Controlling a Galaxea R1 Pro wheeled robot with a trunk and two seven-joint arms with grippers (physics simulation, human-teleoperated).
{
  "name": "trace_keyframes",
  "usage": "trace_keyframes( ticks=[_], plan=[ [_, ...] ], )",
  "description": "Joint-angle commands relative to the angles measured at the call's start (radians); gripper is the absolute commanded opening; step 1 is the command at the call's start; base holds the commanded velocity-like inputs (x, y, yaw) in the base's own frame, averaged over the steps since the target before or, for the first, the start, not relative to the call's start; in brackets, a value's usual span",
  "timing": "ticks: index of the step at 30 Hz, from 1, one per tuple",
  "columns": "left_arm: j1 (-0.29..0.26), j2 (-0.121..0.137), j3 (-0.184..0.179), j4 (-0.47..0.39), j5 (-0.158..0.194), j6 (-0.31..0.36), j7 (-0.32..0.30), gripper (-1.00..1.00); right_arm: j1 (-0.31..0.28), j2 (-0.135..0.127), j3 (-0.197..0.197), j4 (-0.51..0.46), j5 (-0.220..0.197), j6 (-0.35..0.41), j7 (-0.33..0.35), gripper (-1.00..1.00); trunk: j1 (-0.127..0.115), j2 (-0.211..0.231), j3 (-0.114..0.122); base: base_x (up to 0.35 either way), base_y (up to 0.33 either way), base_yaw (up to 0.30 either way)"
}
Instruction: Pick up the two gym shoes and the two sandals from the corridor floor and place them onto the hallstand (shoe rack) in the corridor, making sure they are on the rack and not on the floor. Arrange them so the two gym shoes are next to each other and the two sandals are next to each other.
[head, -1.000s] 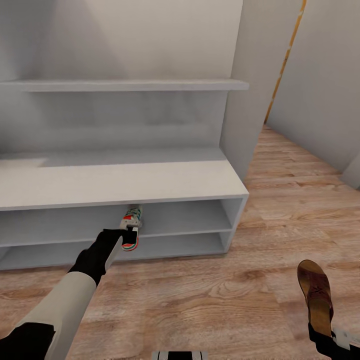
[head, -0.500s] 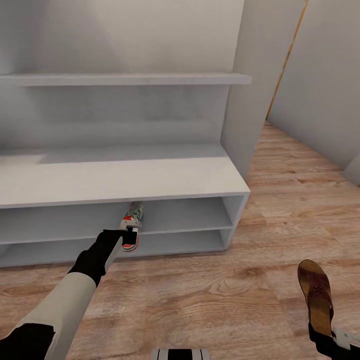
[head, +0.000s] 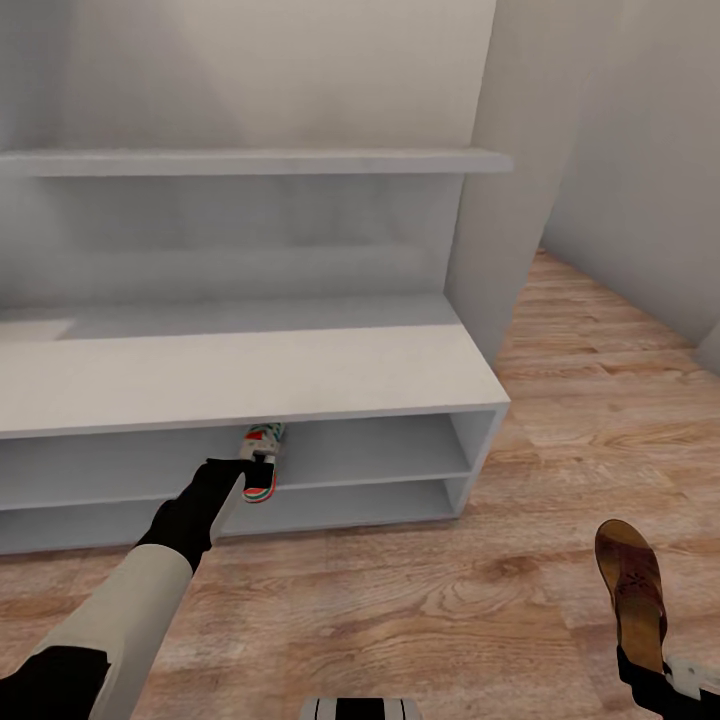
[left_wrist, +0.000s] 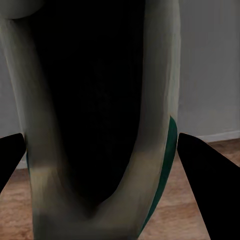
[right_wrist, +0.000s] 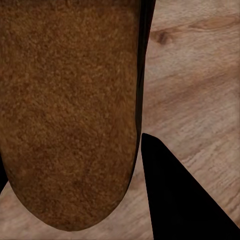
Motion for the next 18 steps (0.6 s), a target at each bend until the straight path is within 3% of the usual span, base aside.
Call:
trace_keyframes(
  ticks=[1, 8, 18],
  plan=[
    [0.0, 0.001, -0.005, -0.002, 0.009, 0.004, 0.005, -1.0, -0.001, 0.001, -0.005, 0.0, 0.005, -0.003, 0.007, -1.0, 0.0, 0.0, -0.001, 0.023, 0.0, 0.0],
    [0.0, 0.001, -0.004, -0.002, 0.009, 0.004, 0.005, -1.0, -0.001, 0.001, -0.005, 0.0, 0.005, -0.004, 0.007, -1.0, 0.0, 0.0, -0.001, 0.179, -0.015, 0.0],
    [0.0, 0.002, -0.005, -0.002, 0.01, 0.002, 0.005, -1.0, -0.001, 0.001, -0.005, 0.001, 0.005, -0.004, 0.007, -1.0, 0.0, 0.0, -0.001, 0.044, -0.014, 0.0]
  ],
)
